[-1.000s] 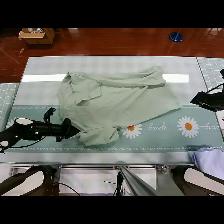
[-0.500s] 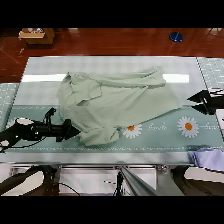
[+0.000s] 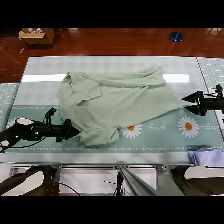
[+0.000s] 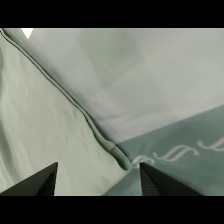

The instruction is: Fold the shirts.

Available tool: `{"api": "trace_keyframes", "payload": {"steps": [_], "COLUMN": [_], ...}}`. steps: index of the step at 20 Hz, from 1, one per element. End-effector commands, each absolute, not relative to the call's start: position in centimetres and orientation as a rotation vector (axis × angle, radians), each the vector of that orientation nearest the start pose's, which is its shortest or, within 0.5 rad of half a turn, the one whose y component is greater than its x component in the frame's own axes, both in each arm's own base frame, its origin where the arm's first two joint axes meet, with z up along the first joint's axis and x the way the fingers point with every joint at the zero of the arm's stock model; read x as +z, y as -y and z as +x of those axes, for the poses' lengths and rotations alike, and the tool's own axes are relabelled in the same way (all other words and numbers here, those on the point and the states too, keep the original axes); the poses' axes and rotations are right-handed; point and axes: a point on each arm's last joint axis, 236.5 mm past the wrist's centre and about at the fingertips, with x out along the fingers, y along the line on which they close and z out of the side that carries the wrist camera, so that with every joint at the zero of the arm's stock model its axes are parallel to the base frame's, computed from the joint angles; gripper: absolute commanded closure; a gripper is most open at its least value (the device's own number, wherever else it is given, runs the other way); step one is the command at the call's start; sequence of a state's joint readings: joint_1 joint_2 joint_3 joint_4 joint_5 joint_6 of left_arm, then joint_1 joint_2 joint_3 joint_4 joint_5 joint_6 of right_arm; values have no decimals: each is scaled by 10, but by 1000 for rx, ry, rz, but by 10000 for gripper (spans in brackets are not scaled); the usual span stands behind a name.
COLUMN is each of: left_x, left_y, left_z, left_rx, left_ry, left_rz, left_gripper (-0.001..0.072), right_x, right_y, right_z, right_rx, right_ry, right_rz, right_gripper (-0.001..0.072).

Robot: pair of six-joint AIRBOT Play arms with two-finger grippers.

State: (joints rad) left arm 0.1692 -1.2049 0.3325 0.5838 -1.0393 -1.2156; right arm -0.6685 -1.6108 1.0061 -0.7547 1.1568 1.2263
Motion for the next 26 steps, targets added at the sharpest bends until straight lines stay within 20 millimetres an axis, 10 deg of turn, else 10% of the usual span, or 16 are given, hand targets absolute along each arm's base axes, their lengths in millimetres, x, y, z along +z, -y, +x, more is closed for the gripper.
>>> {"api": "trace_keyframes", "payload": {"steps": [1, 5, 6, 8, 10, 15, 18, 21, 26], "left_x": [-116, -117, -117, -117, -116, -73, 23, 185, 464], "left_y": [137, 136, 136, 136, 136, 135, 133, 126, 121], "left_z": [209, 211, 211, 211, 212, 252, 306, 342, 279], "left_rx": [-269, -263, -263, -263, -264, -383, -523, -614, -614], "left_ry": [-1548, -1542, -1542, -1542, -1539, -1422, -1166, -746, -18], "left_rz": [-1006, -1005, -1004, -1004, -1004, -930, -785, -564, -196], "left_gripper": [691, 691, 690, 691, 691, 691, 692, 691, 691], "right_x": [-110, -124, -128, -131, -124, -28, 94, 240, 454], "right_y": [89, 55, 49, 43, 38, 36, 30, 8, -27], "right_z": [366, 372, 374, 377, 381, 405, 440, 441, 356], "right_rx": [0, 58, 62, 66, 100, 290, 355, 460, 457], "right_ry": [-1265, -1332, -1343, -1349, -1338, -1191, -865, -513, -23], "right_rz": [1081, 994, 955, 910, 906, 732, 675, 601, 321], "right_gripper": [145, 148, 217, 580, 674, 674, 674, 674, 674]}}
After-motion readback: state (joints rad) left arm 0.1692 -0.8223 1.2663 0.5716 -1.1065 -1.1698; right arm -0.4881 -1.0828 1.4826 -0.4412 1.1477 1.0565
